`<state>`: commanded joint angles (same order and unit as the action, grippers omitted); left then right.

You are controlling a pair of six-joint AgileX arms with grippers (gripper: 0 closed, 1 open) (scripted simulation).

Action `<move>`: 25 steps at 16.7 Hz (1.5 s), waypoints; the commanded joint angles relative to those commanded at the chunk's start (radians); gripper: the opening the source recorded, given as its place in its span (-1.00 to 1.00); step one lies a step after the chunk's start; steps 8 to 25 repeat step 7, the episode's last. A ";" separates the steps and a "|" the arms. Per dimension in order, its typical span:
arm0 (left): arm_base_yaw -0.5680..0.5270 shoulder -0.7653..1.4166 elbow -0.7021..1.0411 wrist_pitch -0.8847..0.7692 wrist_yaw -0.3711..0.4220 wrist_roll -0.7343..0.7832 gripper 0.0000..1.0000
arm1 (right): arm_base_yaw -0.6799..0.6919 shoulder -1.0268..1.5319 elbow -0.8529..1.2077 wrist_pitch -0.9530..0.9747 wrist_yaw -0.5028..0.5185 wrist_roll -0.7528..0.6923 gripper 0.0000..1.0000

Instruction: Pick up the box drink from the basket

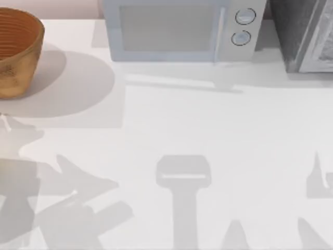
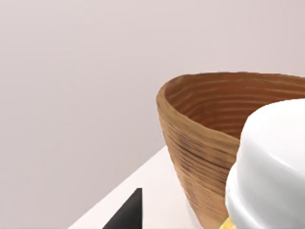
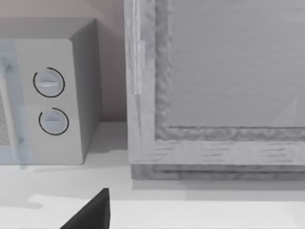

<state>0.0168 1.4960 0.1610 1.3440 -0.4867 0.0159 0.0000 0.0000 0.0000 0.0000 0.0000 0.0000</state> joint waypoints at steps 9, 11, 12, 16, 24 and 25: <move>0.000 0.000 0.000 0.000 0.000 0.000 1.00 | 0.000 0.000 0.000 0.000 0.000 0.000 1.00; 0.000 0.000 0.000 0.000 0.000 0.000 1.00 | 0.000 0.000 0.000 0.000 0.000 0.000 1.00; 0.000 0.000 0.000 0.000 0.000 0.000 1.00 | 0.000 0.000 0.000 0.000 0.000 0.000 1.00; 0.000 0.000 0.000 0.000 0.000 0.000 1.00 | 0.000 0.000 0.000 0.000 0.000 0.000 1.00; 0.000 0.000 0.000 0.000 0.000 0.000 1.00 | 0.000 0.000 0.000 0.000 0.000 0.000 1.00; 0.000 0.000 0.000 0.000 0.000 0.000 1.00 | 0.000 0.000 0.000 0.000 0.000 0.000 1.00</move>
